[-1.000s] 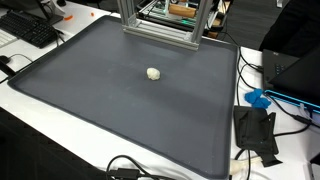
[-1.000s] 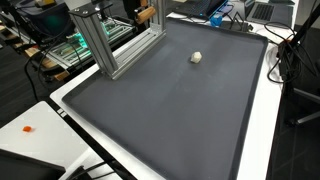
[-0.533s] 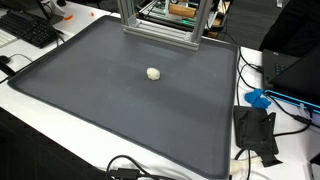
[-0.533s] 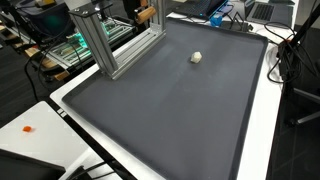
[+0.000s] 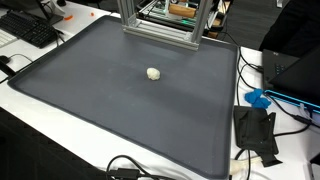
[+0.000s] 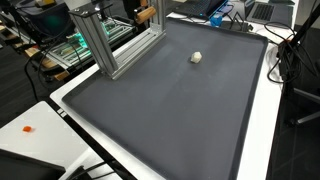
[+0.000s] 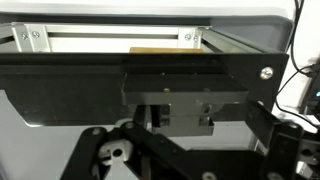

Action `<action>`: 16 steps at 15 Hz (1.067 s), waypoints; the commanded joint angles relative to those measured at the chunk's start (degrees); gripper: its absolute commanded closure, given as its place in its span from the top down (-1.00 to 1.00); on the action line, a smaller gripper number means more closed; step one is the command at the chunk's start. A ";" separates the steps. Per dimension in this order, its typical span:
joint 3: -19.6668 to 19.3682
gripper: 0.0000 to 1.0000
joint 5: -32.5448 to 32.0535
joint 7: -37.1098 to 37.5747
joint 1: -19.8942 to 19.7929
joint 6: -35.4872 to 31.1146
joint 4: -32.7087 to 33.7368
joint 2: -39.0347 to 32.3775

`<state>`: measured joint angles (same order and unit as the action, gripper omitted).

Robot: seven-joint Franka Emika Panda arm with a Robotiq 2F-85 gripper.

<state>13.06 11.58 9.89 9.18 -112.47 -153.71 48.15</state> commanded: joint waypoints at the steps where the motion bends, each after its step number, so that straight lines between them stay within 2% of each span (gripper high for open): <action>1: 1.03 1.00 -0.94 2.36 -0.32 -1.03 -1.06 0.20; 7: 1.98 1.00 -2.63 3.64 -0.71 -0.79 -0.37 -1.04; 12: 2.45 0.92 -4.72 4.27 -1.06 -0.80 -0.01 -1.95; 14: 2.54 0.82 -5.46 4.58 -1.08 -0.71 0.08 -2.31; 15: 2.60 0.63 -5.78 4.76 -1.08 -0.61 0.16 -2.49; 16: 2.63 0.59 -6.03 4.86 -1.02 -0.48 0.26 -2.64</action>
<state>14.95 6.92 13.37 8.51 -112.68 -153.64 46.34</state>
